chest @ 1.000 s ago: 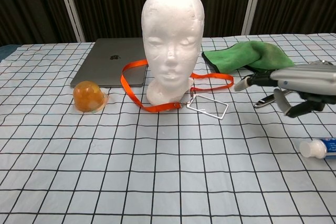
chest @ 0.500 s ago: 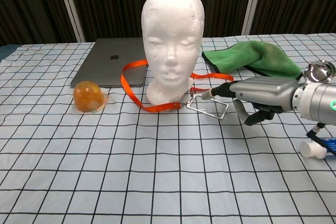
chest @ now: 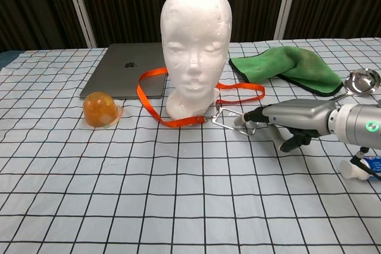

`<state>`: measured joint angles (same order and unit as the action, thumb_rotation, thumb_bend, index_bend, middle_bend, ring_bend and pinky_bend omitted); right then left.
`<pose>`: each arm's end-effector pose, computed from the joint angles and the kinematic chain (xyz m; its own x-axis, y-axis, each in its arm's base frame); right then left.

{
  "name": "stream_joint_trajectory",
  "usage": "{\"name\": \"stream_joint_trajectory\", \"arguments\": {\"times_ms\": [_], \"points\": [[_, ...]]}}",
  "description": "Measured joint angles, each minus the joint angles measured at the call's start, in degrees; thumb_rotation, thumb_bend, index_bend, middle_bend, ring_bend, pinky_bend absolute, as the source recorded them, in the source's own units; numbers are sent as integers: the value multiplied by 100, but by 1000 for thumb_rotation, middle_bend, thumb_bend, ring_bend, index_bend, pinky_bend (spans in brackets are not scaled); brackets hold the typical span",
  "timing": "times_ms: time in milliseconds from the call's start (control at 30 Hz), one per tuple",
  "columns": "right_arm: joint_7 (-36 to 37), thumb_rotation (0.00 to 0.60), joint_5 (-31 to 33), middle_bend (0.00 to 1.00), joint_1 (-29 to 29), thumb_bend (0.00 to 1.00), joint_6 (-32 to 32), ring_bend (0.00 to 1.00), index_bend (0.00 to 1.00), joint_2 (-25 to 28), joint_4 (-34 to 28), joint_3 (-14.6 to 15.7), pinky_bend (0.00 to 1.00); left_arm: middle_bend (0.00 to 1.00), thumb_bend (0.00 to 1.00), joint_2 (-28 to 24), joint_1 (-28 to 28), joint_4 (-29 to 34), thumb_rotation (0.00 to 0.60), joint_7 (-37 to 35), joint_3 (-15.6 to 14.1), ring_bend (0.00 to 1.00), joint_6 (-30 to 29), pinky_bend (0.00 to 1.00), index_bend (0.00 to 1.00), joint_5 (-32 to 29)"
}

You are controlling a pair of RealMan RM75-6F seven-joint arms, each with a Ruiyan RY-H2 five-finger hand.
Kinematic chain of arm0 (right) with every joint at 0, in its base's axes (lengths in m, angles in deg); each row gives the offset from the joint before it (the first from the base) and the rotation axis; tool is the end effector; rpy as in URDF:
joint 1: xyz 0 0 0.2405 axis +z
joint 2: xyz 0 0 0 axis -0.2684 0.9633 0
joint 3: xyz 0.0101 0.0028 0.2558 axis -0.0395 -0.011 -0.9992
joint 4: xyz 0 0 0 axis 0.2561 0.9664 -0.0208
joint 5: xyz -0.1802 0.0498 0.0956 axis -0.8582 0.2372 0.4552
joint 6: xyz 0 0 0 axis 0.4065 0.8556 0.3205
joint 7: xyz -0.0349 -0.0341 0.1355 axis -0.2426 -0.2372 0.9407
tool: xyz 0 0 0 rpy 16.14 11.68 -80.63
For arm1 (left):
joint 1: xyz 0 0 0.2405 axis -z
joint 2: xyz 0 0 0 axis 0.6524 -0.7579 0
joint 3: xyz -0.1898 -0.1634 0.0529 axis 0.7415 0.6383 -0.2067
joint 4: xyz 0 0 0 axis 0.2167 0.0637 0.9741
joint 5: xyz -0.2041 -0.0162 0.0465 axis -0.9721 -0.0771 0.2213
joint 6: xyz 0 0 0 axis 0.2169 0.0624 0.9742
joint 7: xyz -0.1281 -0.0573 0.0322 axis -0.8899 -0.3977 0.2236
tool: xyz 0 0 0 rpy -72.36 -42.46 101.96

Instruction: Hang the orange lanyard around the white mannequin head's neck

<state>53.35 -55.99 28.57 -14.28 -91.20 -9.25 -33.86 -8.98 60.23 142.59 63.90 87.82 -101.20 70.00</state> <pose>-0.1874 -0.3340 -0.0489 0.5571 -0.4558 0.6941 -0.8005 -0.5173 0.3028 -0.2337 0.2383 0.1130 0.4120 0.0589 0.9093 0.9112 -0.0309 -0.4108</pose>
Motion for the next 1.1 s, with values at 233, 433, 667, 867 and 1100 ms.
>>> {"name": "stream_joint_trajectory", "arguments": {"times_ms": [233,433,667,867,1100], "points": [[81,600,-144,169,-3,1000,-45,76,187,184,-273,145,63,0,0,48,-19,-77,600,18,42,0,74,0,0,61],[267,600,-469,199,-36,1000,-5,112,206,487,-681,368,71,0,0,69,-41,-86,600,53,76,0,110,0,0,63],[647,600,-887,218,-49,1000,5,136,226,946,-1233,678,138,0,0,95,-67,-72,600,114,102,0,136,0,0,91],[921,600,-1243,229,-14,1000,-14,145,233,1305,-1681,947,205,0,0,116,-91,-64,600,155,121,0,150,0,0,114],[1232,600,-1599,244,66,1000,-44,167,235,1660,-2141,1225,245,0,0,129,-114,-51,600,189,137,0,160,0,0,131]]}}
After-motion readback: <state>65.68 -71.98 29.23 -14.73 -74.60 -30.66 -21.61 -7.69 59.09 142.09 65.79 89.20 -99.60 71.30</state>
